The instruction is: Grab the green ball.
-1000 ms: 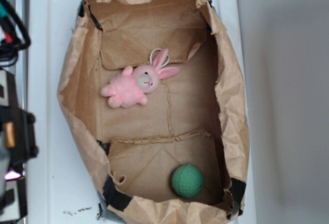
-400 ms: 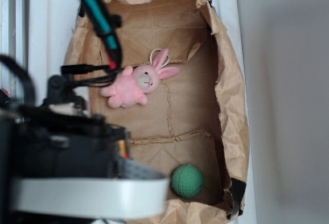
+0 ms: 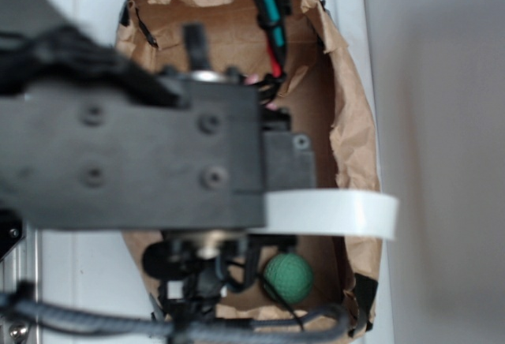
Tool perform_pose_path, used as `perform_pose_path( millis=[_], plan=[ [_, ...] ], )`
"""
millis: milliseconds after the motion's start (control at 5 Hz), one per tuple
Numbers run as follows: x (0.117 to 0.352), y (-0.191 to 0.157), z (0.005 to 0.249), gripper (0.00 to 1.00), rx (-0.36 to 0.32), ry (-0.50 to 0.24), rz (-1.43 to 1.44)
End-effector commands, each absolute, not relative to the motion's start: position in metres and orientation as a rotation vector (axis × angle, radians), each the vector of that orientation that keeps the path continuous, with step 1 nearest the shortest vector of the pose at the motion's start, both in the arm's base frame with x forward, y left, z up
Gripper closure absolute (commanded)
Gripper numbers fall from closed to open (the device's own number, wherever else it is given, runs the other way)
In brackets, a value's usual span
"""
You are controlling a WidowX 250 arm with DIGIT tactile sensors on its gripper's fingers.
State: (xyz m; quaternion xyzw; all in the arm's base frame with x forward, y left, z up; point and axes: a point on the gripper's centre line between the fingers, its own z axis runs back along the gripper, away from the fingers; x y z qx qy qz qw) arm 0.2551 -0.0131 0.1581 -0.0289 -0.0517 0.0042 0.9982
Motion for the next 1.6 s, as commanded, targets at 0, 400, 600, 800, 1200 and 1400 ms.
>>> perform_pose_path(
  millis=[0, 400, 600, 800, 1200, 1400],
  plan=[
    [0.285, -0.002, 0.155, 0.0, -0.116, -0.213, -0.101],
    [0.287, -0.024, 0.131, 0.0, -0.138, -0.272, -0.401],
    [0.282, -0.026, 0.124, 0.0, -0.08, -0.331, -0.491],
    [0.282, -0.026, 0.124, 0.0, -0.08, -0.331, -0.491],
    [0.282, -0.026, 0.124, 0.0, -0.08, -0.331, -0.491],
    [0.281, -0.023, 0.122, 0.0, -0.119, -0.319, -0.583]
  ],
)
